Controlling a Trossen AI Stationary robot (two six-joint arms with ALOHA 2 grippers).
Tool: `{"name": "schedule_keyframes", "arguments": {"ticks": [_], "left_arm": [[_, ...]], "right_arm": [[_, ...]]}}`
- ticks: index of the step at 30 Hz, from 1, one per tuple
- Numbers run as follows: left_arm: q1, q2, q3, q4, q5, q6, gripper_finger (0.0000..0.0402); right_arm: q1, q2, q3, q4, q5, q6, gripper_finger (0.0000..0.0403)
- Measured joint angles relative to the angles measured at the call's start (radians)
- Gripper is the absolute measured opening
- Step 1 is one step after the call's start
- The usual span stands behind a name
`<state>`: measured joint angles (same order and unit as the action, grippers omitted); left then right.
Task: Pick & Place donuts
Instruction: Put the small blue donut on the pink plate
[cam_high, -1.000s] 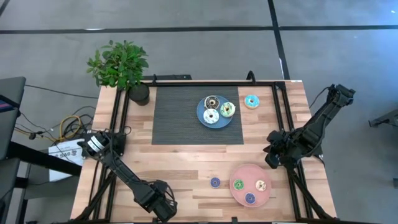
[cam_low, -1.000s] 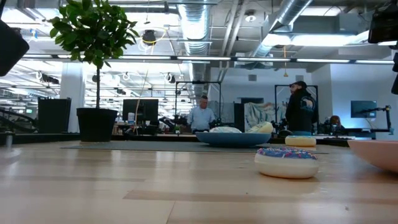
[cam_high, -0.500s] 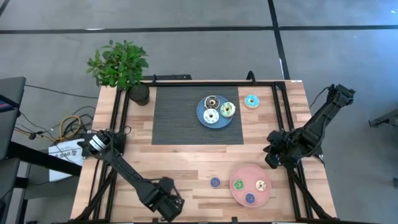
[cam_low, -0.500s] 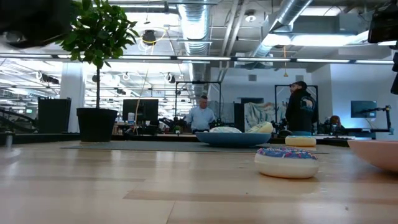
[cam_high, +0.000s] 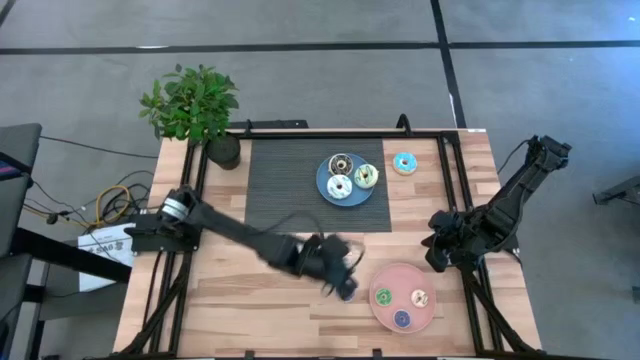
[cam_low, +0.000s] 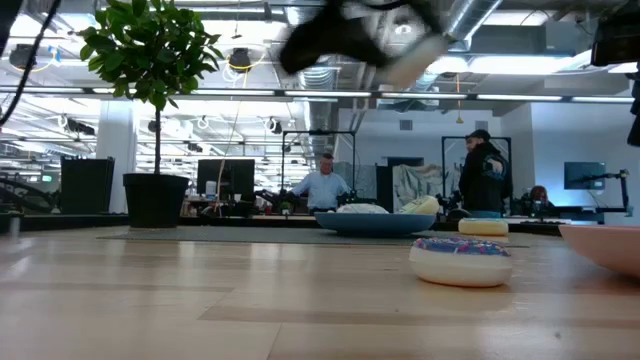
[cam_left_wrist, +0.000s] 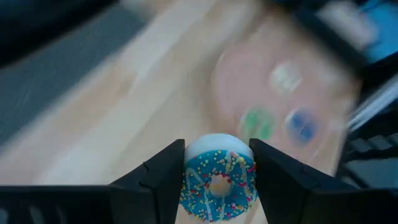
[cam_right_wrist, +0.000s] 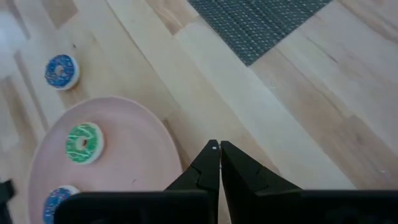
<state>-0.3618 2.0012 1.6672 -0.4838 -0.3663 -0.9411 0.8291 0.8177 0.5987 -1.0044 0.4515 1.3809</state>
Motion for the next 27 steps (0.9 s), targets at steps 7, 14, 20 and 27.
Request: {"name": "schedule_keyframes", "arguments": {"ticks": [7, 14, 20, 27], "left_arm": [[0.095, 0.187, 0.190, 0.221, 0.126, 0.333, 0.0169], [0.097, 0.443, 0.528, 0.073, 0.187, 0.436, 0.0169], [0.097, 0.573, 0.677, 0.073, 0.213, 0.459, 0.0169], [0.098, 0.590, 0.653, 0.086, 0.218, 0.451, 0.0169]], "right_arm": [[0.000, 0.000, 0.000, 0.004, -0.003, 0.054, 0.0006], [0.000, 0.000, 0.000, 0.015, -0.005, 0.060, 0.0006], [0.000, 0.000, 0.000, 0.019, -0.006, 0.061, 0.0006], [0.000, 0.000, 0.000, 0.019, -0.007, 0.061, 0.0006]]}}
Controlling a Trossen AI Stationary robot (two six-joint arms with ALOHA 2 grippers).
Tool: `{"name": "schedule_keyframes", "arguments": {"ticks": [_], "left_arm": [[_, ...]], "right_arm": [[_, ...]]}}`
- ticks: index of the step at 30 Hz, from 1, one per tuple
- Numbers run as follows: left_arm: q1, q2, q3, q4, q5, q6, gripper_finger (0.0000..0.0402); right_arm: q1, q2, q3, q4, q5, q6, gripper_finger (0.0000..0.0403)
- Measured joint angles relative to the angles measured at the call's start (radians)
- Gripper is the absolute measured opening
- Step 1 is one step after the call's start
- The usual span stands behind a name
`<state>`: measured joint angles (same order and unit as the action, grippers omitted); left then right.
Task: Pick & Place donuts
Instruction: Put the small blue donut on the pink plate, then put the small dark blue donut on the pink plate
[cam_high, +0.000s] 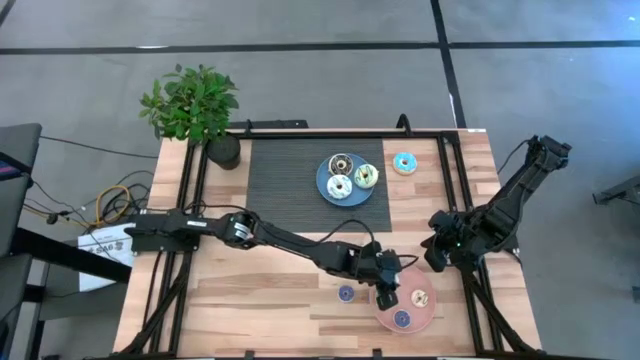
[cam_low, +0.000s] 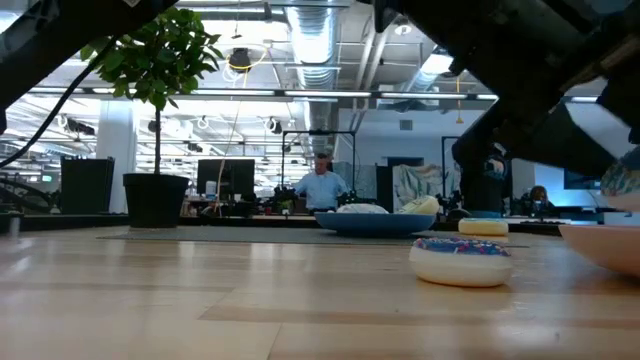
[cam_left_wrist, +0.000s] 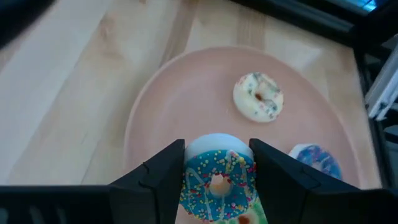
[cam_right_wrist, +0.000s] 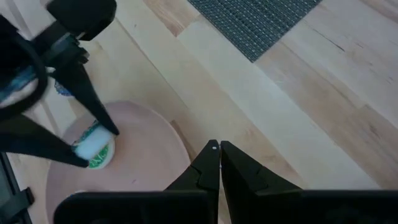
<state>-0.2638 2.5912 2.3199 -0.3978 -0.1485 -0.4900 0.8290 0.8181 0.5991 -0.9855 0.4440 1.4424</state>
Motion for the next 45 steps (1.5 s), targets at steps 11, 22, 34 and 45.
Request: {"name": "schedule_keyframes", "arguments": {"ticks": [11, 22, 34, 45], "left_arm": [[0.004, -0.001, -0.001, -0.011, -0.021, 0.007, 0.0209], [0.007, -0.001, -0.001, -0.014, 0.004, 0.015, 0.0252], [0.056, -0.157, 0.025, -0.238, 0.048, 0.042, 0.0188], [0.041, -0.374, -0.043, -0.753, -0.019, 0.329, 0.0006]], "right_arm": [[0.000, 0.000, 0.000, 0.000, -0.001, 0.000, 0.0007], [0.000, 0.000, 0.000, 0.000, -0.002, -0.001, 0.0007], [0.000, 0.000, 0.000, 0.000, -0.002, -0.001, 0.0007], [0.000, 0.000, 0.000, 0.012, -0.001, -0.001, 0.0007]]}}
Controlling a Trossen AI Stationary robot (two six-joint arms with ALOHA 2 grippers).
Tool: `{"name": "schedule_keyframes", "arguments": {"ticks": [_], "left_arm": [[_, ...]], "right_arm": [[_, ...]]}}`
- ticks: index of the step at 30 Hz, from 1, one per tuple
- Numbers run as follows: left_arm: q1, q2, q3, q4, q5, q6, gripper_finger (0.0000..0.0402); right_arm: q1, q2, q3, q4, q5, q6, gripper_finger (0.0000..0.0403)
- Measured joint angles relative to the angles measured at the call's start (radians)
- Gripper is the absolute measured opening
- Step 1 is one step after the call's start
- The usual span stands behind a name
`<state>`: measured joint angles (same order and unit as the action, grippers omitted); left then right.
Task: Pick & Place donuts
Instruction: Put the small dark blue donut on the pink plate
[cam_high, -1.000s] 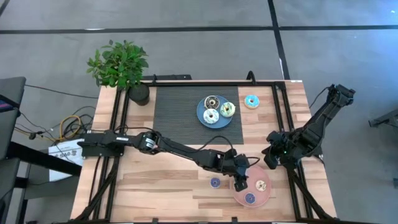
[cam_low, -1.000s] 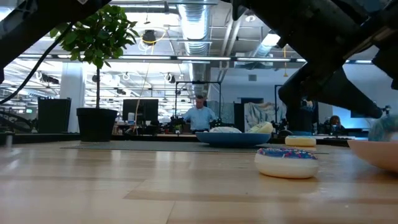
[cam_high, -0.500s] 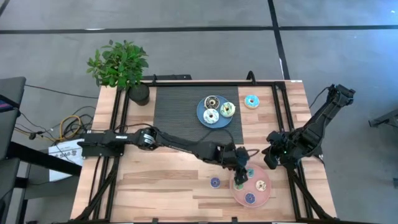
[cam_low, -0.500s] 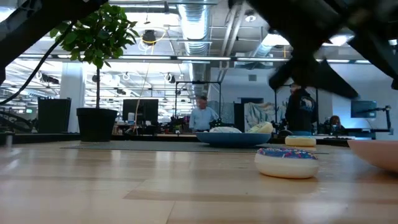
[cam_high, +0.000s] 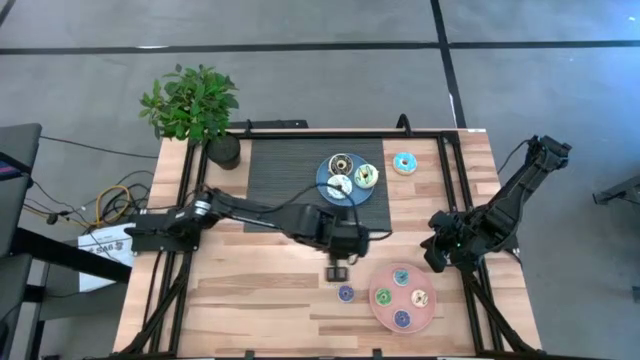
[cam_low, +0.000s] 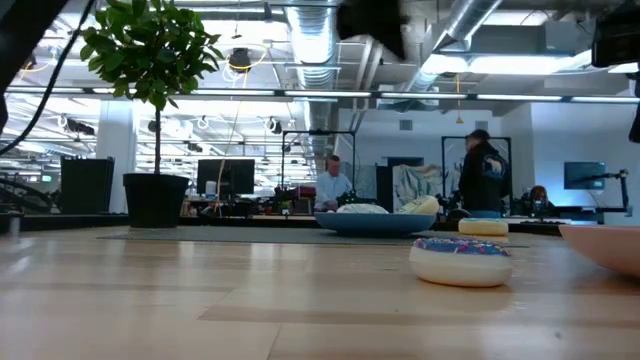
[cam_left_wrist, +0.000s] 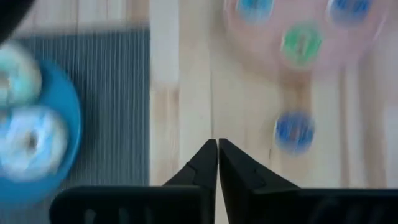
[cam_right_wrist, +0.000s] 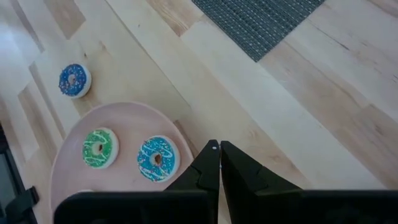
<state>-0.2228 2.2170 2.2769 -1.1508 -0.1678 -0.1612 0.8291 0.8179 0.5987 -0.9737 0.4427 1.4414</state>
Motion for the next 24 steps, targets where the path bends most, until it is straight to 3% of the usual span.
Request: {"name": "schedule_keyframes", "arguments": {"ticks": [2, 4, 10, 15, 20, 24], "left_arm": [[-0.002, -0.072, -0.126, 0.011, -0.004, -0.003, 0.0002], [-0.004, -0.181, -0.328, 0.117, -0.005, -0.018, 0.0001], [-0.006, -0.650, -1.102, 0.674, 0.003, -0.168, 0.0000], [0.007, -1.060, -1.613, 1.101, 0.000, -0.149, 0.0000], [0.053, -1.423, -1.964, 1.414, 0.003, -0.004, 0.0000], [0.107, -1.681, -2.110, 1.455, 0.017, 0.042, 0.0000]], "right_arm": [[0.000, 0.000, 0.000, 0.010, 0.001, 0.000, 0.0007], [0.000, 0.000, 0.000, 0.026, 0.003, 0.000, 0.0007], [0.000, 0.000, 0.000, 0.048, 0.003, 0.000, 0.0007], [0.000, 0.000, 0.000, 0.054, 0.003, 0.000, 0.0007], [0.000, 0.000, 0.000, 0.082, 0.003, 0.000, 0.0007], [0.000, 0.000, 0.000, 0.111, 0.005, 0.000, 0.0007]]}}
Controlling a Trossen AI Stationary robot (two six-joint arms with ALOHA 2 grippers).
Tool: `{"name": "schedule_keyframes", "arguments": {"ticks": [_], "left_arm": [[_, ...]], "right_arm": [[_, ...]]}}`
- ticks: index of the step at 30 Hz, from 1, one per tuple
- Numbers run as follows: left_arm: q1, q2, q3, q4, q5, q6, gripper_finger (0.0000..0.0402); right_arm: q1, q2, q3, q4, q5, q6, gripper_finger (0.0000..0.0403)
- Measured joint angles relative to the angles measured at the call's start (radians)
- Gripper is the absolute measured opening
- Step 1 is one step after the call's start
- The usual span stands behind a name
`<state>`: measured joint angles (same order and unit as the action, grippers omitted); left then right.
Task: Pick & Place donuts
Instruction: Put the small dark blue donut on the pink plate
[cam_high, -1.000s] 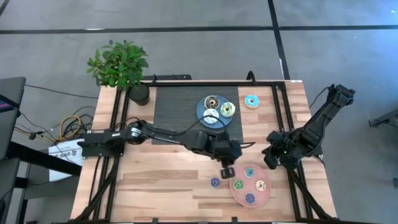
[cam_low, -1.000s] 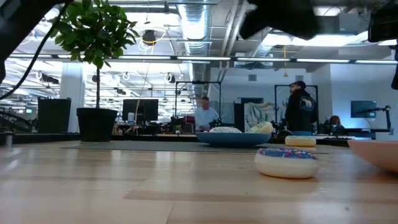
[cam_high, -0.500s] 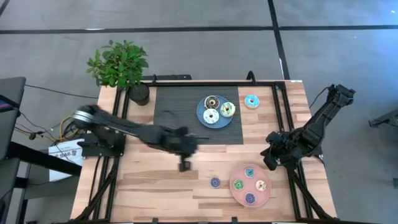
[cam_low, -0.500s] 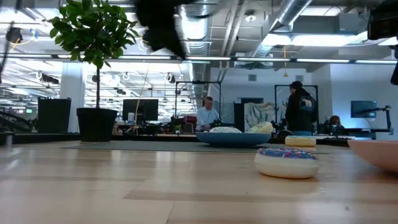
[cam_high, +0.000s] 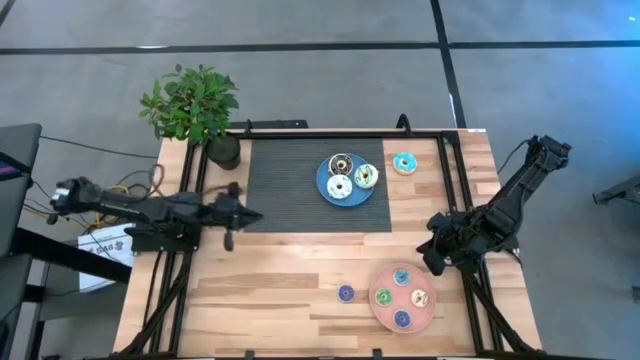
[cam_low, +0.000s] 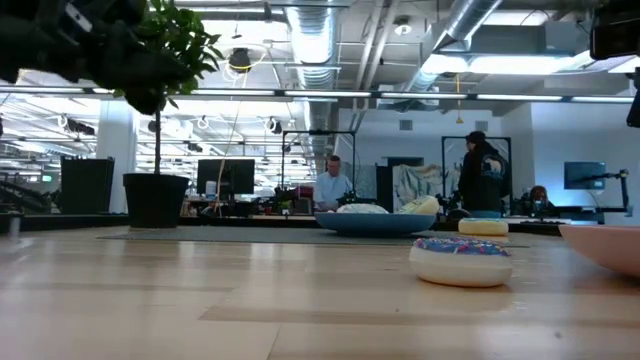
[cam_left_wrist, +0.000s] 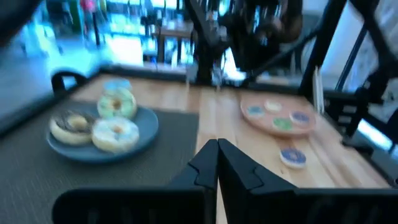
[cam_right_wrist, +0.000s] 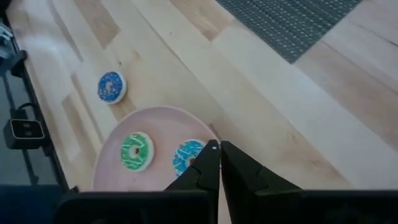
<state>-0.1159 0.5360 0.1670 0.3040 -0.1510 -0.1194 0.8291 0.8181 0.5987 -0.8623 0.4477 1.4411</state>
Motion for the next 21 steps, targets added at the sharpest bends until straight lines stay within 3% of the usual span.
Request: {"name": "schedule_keyframes", "arguments": {"ticks": [10, 17, 21], "left_arm": [[0.052, -0.534, -0.089, -0.247, 0.056, 0.074, 0.0000], [0.053, -0.525, -0.119, -0.228, 0.092, 0.165, 0.0000], [0.053, -0.535, -0.156, -0.170, 0.114, 0.167, 0.0000]], "right_arm": [[-0.032, 0.000, 0.000, 0.049, 0.002, 0.001, 0.0007], [-0.163, 0.000, -0.001, 0.104, 0.018, -0.007, 0.0006], [-0.267, 0.026, -0.001, 0.249, 0.081, -0.050, 0.0006]]}}
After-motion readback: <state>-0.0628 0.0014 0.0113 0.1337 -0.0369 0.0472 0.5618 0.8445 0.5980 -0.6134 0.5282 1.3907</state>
